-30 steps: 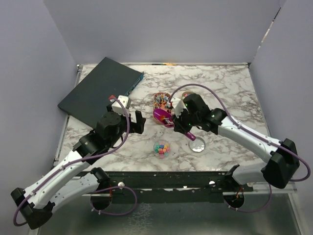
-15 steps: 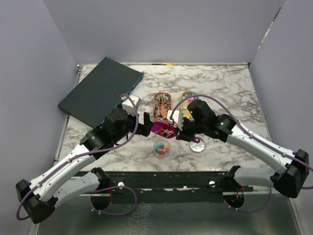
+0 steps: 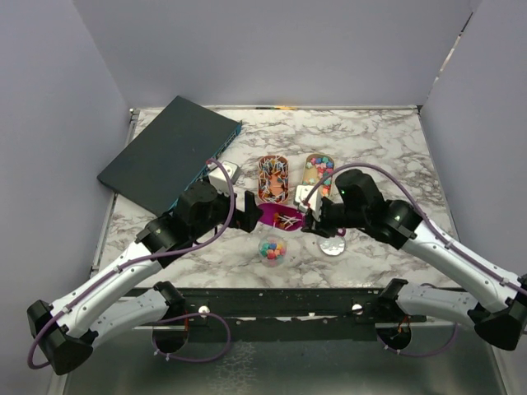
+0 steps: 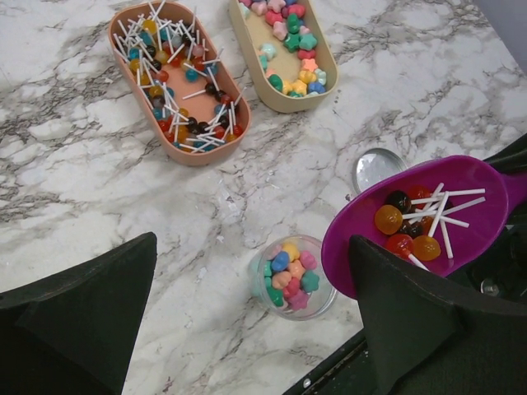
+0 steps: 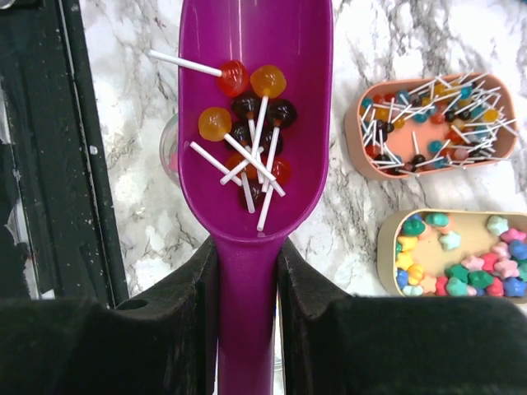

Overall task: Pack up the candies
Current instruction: Place the fake candies in the packing bottle.

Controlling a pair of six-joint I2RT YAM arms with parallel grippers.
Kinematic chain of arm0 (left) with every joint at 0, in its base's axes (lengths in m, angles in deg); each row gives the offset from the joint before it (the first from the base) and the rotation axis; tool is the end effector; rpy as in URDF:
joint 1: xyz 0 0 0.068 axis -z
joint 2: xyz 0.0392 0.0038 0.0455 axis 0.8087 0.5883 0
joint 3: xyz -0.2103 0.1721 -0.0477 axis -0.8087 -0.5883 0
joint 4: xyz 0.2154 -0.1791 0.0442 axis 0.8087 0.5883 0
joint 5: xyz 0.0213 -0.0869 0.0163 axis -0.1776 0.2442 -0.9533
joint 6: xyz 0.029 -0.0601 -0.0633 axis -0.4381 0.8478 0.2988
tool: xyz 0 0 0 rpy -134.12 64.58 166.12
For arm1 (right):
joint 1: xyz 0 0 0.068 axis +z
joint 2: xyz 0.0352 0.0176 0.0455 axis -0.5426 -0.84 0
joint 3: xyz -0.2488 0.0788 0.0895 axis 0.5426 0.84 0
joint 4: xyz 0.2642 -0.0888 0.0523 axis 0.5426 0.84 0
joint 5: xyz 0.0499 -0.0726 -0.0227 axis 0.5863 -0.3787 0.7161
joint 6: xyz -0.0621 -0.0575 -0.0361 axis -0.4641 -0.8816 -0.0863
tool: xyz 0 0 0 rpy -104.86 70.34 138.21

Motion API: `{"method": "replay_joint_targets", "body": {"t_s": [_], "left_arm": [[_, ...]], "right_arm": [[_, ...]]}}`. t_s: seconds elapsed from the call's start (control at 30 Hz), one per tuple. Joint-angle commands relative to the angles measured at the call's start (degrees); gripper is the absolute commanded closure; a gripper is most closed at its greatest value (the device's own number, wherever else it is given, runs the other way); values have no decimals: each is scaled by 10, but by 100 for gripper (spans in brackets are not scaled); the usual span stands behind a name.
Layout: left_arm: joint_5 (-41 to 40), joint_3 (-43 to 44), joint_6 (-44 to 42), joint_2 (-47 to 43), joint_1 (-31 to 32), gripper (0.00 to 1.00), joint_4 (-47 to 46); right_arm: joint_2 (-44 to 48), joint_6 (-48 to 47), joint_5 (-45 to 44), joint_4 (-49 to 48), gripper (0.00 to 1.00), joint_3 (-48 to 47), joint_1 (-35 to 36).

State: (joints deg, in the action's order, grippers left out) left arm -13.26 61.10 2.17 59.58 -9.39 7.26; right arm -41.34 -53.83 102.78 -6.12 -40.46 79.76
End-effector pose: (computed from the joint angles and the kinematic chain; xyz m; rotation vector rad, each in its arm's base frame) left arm 0.1899 -0.1770 0.3056 0.4035 1.9902 -0.6225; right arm 0.1701 0.2228 0.2996 -1.5333 1.6648 0.5592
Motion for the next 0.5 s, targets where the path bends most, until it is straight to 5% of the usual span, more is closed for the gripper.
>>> {"method": "replay_joint_targets", "body": {"t_s": [0.0,0.47], "left_arm": [[6,-1,2,3,-4,1,5],[4,-12,3,-5,-4,1,7]], "right_arm": [[61,-16,49,-44,100,21,3],[181,41,114,-205,100,108,4]]}}
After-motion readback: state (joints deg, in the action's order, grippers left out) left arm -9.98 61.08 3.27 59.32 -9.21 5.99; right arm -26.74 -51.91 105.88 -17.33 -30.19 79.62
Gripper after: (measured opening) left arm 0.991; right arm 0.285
